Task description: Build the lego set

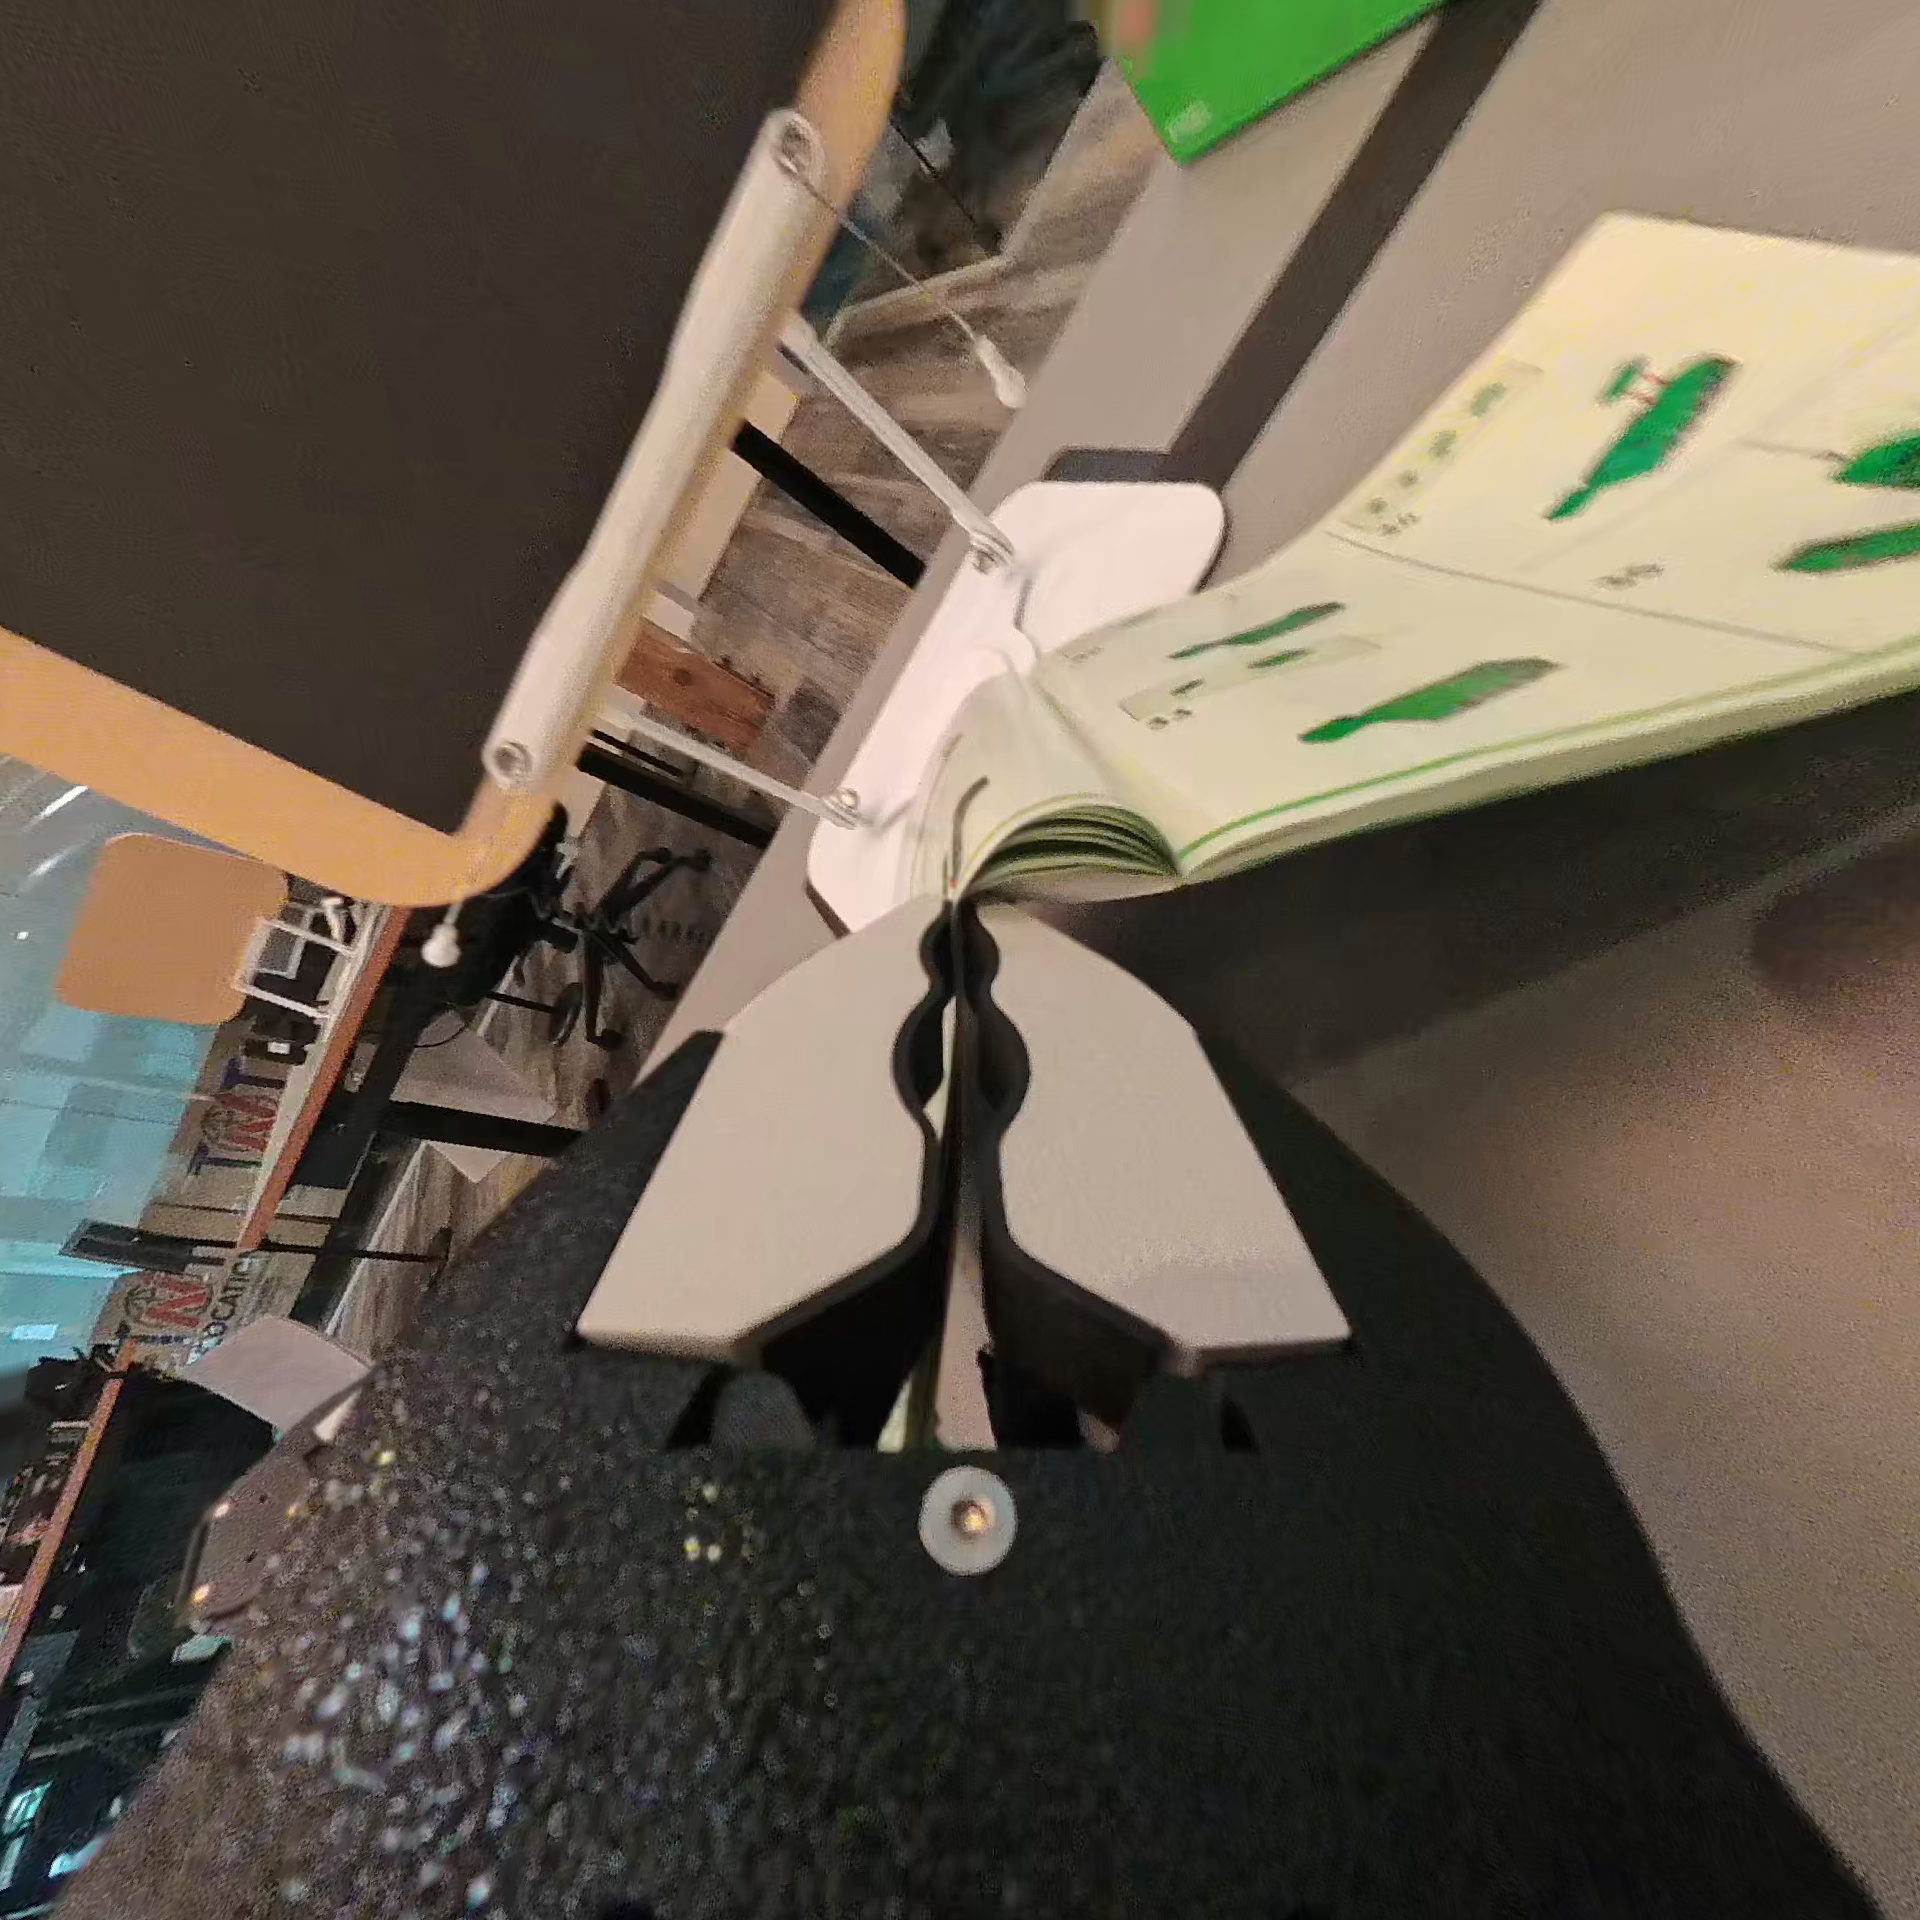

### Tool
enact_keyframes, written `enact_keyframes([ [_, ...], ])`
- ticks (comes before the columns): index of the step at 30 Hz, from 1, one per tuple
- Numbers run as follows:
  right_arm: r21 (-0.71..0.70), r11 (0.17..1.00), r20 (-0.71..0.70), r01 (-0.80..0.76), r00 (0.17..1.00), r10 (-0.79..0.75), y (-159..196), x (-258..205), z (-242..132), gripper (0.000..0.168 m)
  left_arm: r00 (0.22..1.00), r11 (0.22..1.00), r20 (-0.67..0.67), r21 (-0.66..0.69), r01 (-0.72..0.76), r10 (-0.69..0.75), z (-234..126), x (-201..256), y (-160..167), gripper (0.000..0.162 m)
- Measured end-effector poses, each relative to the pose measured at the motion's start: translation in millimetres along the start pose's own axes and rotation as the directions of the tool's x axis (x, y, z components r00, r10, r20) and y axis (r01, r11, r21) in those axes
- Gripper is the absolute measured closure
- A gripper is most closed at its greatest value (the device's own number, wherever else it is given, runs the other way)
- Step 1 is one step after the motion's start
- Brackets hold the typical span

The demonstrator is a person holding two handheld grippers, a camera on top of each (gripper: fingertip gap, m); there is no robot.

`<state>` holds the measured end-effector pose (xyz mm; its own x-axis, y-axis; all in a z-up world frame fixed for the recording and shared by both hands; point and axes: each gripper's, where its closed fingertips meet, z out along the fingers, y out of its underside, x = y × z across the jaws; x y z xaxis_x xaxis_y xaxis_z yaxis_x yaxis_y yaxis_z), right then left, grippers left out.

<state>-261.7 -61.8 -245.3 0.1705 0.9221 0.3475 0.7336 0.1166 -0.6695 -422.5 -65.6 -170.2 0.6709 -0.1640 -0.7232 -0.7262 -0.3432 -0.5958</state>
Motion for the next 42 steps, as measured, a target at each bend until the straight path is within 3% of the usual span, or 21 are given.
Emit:
enact_keyframes([
  [1,0.047,0.988,0.071,-0.145,0.987,0.141,-3.1,0.8,-6.5,0.113,1.0,1.0,0.016,0.016,0.006,-0.007,0.6,-5.3,-4.9,0.162],
  [3,0.144,0.892,0.232,-0.428,0.891,0.39,-12.6,6.9,-20.0,0.11,0.999,0.998,0.046,0.055,0.009,-0.011,2.1,-16.9,-18.5,0.162],
  [6,0.171,0.67,0.43,-0.723,0.666,0.609,-18.2,23.7,-29.7,0.111,0.995,0.992,0.097,0.128,0.007,-0.02,1.2,-38.2,-45.2,0.162],
  [10,0.134,0.494,0.582,-0.859,0.472,0.662,-28.8,25.0,-25.7,0.109,0.987,0.972,0.151,0.235,0.025,-0.062,-8.4,-68.1,-80.6,0.162],
  [14,0.185,0.369,0.619,-0.911,0.4,0.676,-49.1,31.2,-13.2,0.102,0.971,0.947,0.209,0.319,0.042,-0.113,-24.6,-98.5,-107.6,0.162],
  [17,0.227,0.182,0.71,-0.957,0.291,0.641,-74.6,40.7,-12.3,0.099,0.958,0.929,0.247,0.367,0.046,-0.145,-36.9,-118.8,-123.3,0.162],
  [21,0.097,-0.069,0.874,-0.993,0.052,0.483,-112.4,38.5,-9.1,0.095,0.94,0.905,0.277,0.42,0.067,-0.198,-50.8,-143.4,-142.1,0.162],
  [24,0.032,-0.169,0.9,-0.985,-0.045,0.433,-123.5,34.6,3.0,0.084,0.928,0.889,0.304,0.455,0.057,-0.215,-62.3,-158.4,-157.4,0.162],
  [26,0.008,-0.193,0.93,-0.981,-0.064,0.363,-135.1,32.6,1.3,0.081,0.923,0.882,0.32,0.469,0.042,-0.214,-69.6,-165.6,-165.1,0.162],
  [28,-0.04,-0.233,0.97,-0.972,-0.094,0.222,-148.4,40.2,-8.8,0.082,0.92,0.88,0.331,0.474,0.031,-0.211,-74.6,-169.5,-167.7,0.162],
  [30,-0.143,-0.263,0.987,-0.954,-0.156,0.029,-157.4,53.7,-25.6,0.093,0.918,0.883,0.337,0.468,0.03,-0.21,-76.9,-170.5,-163.8,0.162],
  [32,-0.133,-0.234,0.991,-0.963,-0.129,-0.033,-160.2,62.5,-36.4,0.125,0.913,0.892,0.353,0.451,0.028,-0.207,-78.5,-171.0,-153.2,0.162],
  [34,-0.006,-0.191,1.0,-0.982,-0.011,0.025,-158.2,70.6,-40.8,0.158,0.9,0.904,0.387,0.427,0.018,-0.2,-81.7,-174.2,-137.0,0.162],
  [35,0.056,-0.156,0.997,-0.986,0.047,0.06,-158.5,75.1,-43.0,0.165,0.896,0.913,0.401,0.407,0.01,-0.189,-82.0,-175.1,-127.6,0.162],
  [39,0.321,0.1,0.92,-0.942,0.335,0.206,-176.2,100.7,-44.8,0.167,0.843,0.94,0.532,0.32,-0.114,-0.079,-81.4,-184.1,-97.0,0.162],
  [42,0.518,0.331,0.773,-0.789,0.597,0.213,-203.0,132.8,-45.2,0.167,0.766,0.933,0.642,0.258,-0.25,0.027,-79.4,-197.3,-89.0,0.162],
])
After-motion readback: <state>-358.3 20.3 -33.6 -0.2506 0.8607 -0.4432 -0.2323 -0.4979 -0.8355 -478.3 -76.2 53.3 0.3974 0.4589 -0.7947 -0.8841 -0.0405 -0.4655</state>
